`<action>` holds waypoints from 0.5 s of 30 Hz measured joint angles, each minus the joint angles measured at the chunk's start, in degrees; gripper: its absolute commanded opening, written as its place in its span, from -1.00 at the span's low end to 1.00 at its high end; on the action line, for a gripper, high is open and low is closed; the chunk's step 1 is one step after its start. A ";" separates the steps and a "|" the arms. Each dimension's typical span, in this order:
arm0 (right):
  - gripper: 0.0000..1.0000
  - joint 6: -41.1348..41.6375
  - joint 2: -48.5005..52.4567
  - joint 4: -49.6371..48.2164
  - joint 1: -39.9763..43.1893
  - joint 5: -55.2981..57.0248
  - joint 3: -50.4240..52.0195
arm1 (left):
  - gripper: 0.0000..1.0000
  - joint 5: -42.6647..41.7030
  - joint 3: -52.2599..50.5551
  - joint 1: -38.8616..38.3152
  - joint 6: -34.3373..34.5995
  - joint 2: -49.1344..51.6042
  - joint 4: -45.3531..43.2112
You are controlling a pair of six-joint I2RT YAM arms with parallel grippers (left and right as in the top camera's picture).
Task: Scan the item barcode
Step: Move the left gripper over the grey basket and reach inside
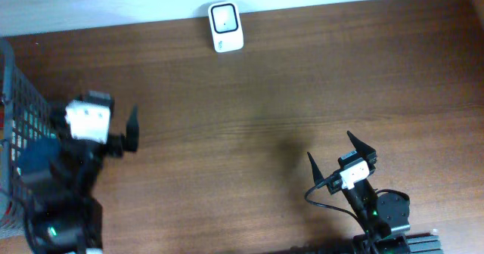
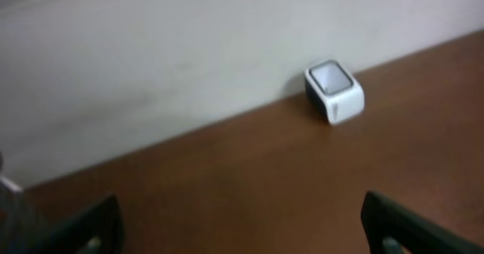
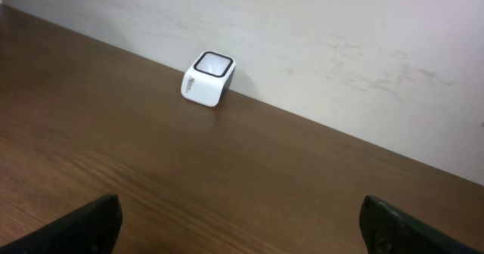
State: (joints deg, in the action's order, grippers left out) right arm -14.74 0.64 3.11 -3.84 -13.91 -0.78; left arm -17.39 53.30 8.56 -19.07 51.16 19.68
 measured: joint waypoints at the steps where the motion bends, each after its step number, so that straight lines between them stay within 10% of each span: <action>1: 0.98 0.00 -0.02 0.00 0.00 -0.02 0.00 | 0.98 -0.76 6.38 0.00 -0.02 4.70 7.26; 8: 0.97 -0.02 0.04 -0.02 0.00 0.00 0.00 | 0.98 -8.76 41.90 0.02 0.04 31.54 35.01; 15: 0.97 0.02 0.04 -0.02 0.02 -0.02 0.00 | 0.98 -10.97 43.60 0.02 0.13 34.69 35.34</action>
State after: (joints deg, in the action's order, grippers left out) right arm -14.72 0.69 3.09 -3.81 -13.93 -0.78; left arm -28.36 96.90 8.58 -18.94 85.84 55.02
